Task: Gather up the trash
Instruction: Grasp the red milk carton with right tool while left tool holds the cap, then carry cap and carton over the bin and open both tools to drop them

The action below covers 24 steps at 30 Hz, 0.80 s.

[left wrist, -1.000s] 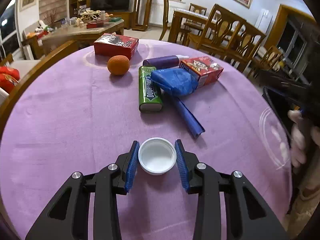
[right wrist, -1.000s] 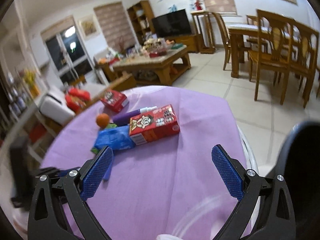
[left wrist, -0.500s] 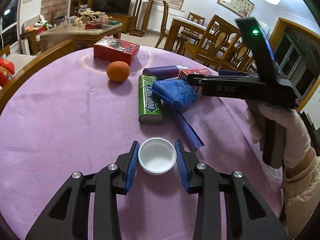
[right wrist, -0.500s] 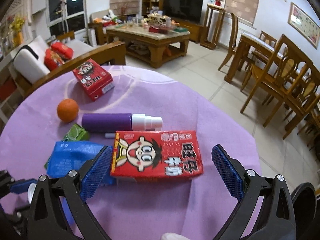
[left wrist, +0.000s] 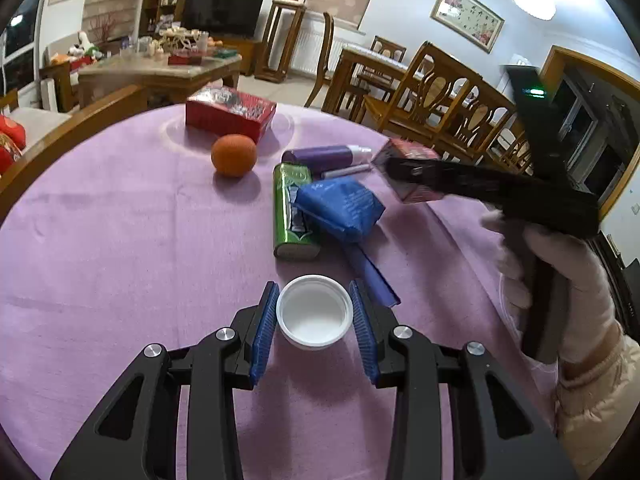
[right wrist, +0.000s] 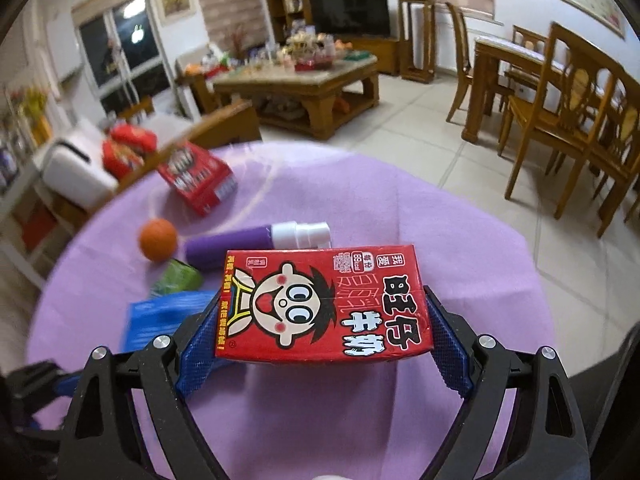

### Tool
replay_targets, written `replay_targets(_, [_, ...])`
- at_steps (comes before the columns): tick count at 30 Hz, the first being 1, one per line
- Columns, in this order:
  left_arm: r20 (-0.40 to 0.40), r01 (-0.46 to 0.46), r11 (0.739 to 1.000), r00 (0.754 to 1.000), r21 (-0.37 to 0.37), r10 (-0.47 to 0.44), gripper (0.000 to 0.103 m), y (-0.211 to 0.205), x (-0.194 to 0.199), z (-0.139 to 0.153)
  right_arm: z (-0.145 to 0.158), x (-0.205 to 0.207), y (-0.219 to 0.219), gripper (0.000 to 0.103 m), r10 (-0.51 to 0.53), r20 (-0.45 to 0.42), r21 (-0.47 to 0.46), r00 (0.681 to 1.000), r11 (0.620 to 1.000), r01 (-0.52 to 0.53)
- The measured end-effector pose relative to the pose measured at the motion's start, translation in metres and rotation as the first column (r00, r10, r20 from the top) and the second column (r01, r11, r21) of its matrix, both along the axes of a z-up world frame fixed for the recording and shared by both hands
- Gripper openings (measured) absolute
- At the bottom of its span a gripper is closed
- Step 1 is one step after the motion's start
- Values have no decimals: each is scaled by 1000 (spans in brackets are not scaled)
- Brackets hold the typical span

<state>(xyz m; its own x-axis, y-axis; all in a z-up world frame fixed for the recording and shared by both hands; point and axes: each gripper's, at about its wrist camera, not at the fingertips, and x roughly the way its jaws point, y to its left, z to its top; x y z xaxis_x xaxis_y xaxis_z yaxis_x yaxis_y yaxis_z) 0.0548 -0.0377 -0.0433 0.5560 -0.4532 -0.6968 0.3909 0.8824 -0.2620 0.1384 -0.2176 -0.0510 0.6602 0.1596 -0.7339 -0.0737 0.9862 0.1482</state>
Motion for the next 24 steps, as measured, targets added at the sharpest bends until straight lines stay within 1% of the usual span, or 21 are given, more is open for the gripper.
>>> replay_targets(4, [68, -4, 1000, 998, -5, 4, 36, 0, -9, 10, 32, -48, -10, 88, -14, 99, 129, 995, 992, 1])
replay_targets(5, [78, -4, 1000, 997, -17, 6, 36, 1, -12, 12, 40, -61, -12, 88, -17, 127, 156, 992, 988, -3])
replay_targets(6, [78, -4, 999, 997, -33, 7, 36, 2, -15, 14, 48, -78, -14, 88, -20, 165, 191, 986, 982, -12])
replay_targets(7, [84, -5, 999, 996, -41, 9, 36, 0, -19, 16, 54, -88, -14, 88, -22, 186, 209, 982, 978, -18])
replay_targets(11, [131, 6, 999, 991, -35, -1, 36, -15, -37, 30, 73, -143, -26, 88, -39, 284, 299, 958, 953, -50])
replay_targets(14, [179, 15, 1000, 984, -15, -12, 36, -30, -53, 43, 81, -178, -40, 88, -57, 332, 333, 942, 941, -60])
replay_targets(16, [200, 19, 1000, 980, -7, -17, 36, -37, -60, 49, 85, -197, -50, 88, -65, 348, 344, 935, 937, -63])
replay_targets(20, [236, 41, 999, 971, 14, -43, 36, -60, -74, 58, 91, -231, -71, 88, -102, 386, 357, 917, 933, -46])
replay_targets(24, [261, 75, 997, 962, 29, -80, 36, -84, -86, 66, 94, -258, -100, 88, -155, 407, 383, 900, 924, -15])
